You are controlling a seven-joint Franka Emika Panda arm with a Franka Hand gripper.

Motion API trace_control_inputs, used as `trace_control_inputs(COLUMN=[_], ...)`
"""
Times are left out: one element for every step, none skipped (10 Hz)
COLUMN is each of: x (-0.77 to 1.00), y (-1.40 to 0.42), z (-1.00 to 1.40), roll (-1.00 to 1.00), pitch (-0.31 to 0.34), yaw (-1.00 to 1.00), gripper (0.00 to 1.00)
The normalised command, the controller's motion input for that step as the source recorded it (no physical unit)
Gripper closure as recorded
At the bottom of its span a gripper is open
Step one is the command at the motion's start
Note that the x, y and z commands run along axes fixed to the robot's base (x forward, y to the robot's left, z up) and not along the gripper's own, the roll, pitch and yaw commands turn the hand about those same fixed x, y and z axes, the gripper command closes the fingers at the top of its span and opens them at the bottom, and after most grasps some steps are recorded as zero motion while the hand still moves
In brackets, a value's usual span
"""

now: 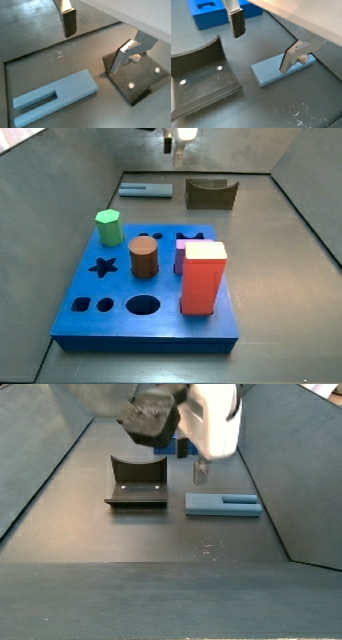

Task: Pick up the square-circle object. Move up. Rotate the square-circle object. Place the square-circle object on the fixture. Regrasp the square-circle object. Move to above the board. Insert the square-circle object.
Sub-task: Pick up the square-circle object.

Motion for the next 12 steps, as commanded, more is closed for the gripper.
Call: trace_control_inputs(x=[-0.29,-0.27,-0.15,0.00,0.17,0.12,0.00,0.00,0.00,-0.03,-0.09,-0.06], y=[0.00,0.00,-0.04,0.00,0.00,0.00,0.00,0.00,0.00,0.03,0.07,0.07], z=[-0.66,-0.66,-0.57,-0.46,-0.48,-0.39,-0.38,-0.17,-0.06,-0.11,-0.21,-0.22], roll=[-0.22,-0.21,-0.25,-0.29,-0.27,-0.19,-0.15,-0.14,-0.17,-0.32,-0.43,-0.44], pitch=[-0.121,-0.123,-0.143,-0.100,-0.011,0.000,-0.014,-0.039,-0.103,-0.179,-0.180,-0.161], yaw=[-0.59,-0.69,-0.73,-0.65,-0.56,-0.47,-0.34,-0.16,0.00,0.00,0.00,0.00], gripper=[0.00,0.00,0.00,0.00,0.00,0.00,0.00,0.00,0.00,0.00,0.00,0.00])
